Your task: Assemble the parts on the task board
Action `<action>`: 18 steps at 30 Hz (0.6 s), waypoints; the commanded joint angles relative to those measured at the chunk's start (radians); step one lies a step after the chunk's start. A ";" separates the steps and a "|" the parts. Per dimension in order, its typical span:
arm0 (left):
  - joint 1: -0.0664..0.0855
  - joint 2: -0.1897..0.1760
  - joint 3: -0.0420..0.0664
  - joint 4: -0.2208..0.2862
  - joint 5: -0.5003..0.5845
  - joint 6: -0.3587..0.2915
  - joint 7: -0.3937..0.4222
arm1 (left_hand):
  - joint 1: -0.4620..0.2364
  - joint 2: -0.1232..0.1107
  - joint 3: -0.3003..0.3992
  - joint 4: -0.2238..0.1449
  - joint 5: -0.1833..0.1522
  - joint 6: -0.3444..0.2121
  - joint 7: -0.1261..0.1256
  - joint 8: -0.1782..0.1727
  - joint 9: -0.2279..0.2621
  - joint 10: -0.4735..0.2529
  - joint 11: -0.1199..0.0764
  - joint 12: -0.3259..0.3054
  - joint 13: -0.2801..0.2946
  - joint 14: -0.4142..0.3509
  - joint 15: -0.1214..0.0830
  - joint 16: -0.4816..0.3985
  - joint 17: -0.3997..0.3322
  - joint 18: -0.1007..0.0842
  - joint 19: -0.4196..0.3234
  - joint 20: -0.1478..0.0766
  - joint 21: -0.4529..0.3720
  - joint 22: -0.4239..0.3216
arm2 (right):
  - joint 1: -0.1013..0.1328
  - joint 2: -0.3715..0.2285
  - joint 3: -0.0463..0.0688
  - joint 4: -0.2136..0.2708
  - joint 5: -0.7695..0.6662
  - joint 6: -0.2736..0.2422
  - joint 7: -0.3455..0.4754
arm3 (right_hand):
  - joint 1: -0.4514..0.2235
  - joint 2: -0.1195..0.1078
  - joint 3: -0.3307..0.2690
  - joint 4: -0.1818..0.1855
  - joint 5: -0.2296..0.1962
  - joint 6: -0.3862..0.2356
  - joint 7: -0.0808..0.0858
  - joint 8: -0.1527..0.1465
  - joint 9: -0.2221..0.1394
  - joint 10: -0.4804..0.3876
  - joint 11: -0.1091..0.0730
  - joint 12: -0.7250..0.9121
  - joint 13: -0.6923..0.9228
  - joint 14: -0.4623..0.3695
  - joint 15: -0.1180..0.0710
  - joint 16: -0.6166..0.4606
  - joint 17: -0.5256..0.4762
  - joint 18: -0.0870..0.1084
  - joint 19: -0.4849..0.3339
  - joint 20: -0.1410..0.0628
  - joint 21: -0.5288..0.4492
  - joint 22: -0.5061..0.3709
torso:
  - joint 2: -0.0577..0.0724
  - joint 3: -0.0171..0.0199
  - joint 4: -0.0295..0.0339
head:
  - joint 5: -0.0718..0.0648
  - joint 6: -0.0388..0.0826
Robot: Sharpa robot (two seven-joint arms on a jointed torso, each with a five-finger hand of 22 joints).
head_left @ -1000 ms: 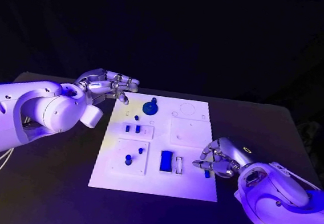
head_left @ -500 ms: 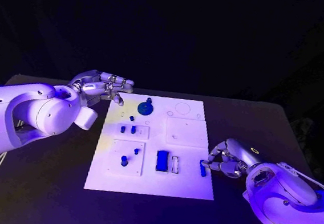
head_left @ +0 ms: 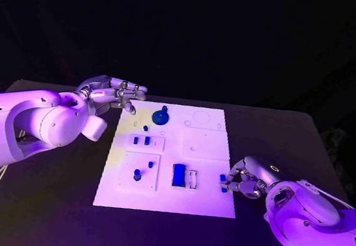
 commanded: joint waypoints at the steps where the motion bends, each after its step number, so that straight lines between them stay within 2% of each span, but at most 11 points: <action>1: 0.001 0.000 0.001 0.002 0.005 0.014 0.002 | 0.002 0.003 -0.005 -0.001 -0.001 -0.006 0.000 -0.002 -0.002 -0.008 -0.001 0.005 0.001 -0.002 0.003 -0.005 -0.001 0.013 0.000 0.004 -0.004 -0.001 | -0.004 0.007 0.000 -0.005 -0.016 0.032 -0.015 | -0.008 -0.004 -0.003 0.004 0.005 0.006 0.000 -0.006 -0.002 0.014 -0.007 -0.006 -0.146 0.064 0.003 0.007 0.075 -0.011 0.071 0.008 0.003 0.239 | 0.000 -0.0002 -0.0006 | 0.001 -0.002; 11: 0.001 -0.001 0.001 0.004 0.005 0.016 0.001 | 0.002 0.003 -0.005 -0.001 -0.001 -0.006 0.000 -0.002 -0.002 -0.008 -0.001 0.005 0.001 -0.002 0.003 -0.005 -0.001 0.013 0.000 0.004 -0.004 -0.001 | -0.011 0.039 -0.001 -0.038 -0.041 0.050 -0.019 | -0.002 -0.006 -0.005 0.003 0.011 0.010 -0.002 -0.007 -0.002 0.013 -0.008 -0.008 -0.146 0.064 0.002 0.006 0.075 -0.011 0.070 0.007 0.002 0.239 | -0.001 -0.0001 -0.0005 | 0.000 -0.004; 15: 0.001 -0.002 0.001 0.004 0.005 0.016 0.000 | 0.002 0.003 -0.005 -0.001 -0.001 -0.006 0.000 -0.002 -0.002 -0.008 -0.001 0.005 0.001 -0.002 0.003 -0.005 -0.001 0.013 0.000 0.004 -0.004 -0.001 | -0.015 0.056 -0.001 -0.053 -0.081 0.067 -0.023 | 0.014 -0.006 -0.004 -0.003 0.015 0.013 -0.004 -0.010 -0.002 0.016 -0.010 -0.003 -0.142 0.066 0.000 0.011 0.084 -0.012 0.072 0.006 0.007 0.240 | -0.002 -0.0003 -0.0002 | 0.002 -0.003; 18: 0.001 -0.002 0.001 0.004 0.005 0.017 -0.001 | 0.002 0.003 -0.006 -0.001 -0.001 -0.006 0.000 -0.002 -0.002 -0.009 -0.001 0.006 0.001 -0.002 0.003 -0.005 -0.001 0.013 0.000 0.004 -0.004 -0.001 | -0.020 0.067 -0.001 -0.060 -0.118 0.100 -0.037 | 0.029 -0.006 -0.001 -0.010 0.017 0.015 -0.006 -0.012 -0.002 0.017 -0.012 -0.003 -0.141 0.067 -0.001 0.015 0.089 -0.012 0.073 0.004 0.009 0.241 | -0.001 0.0003 0.0007 | 0.003 -0.004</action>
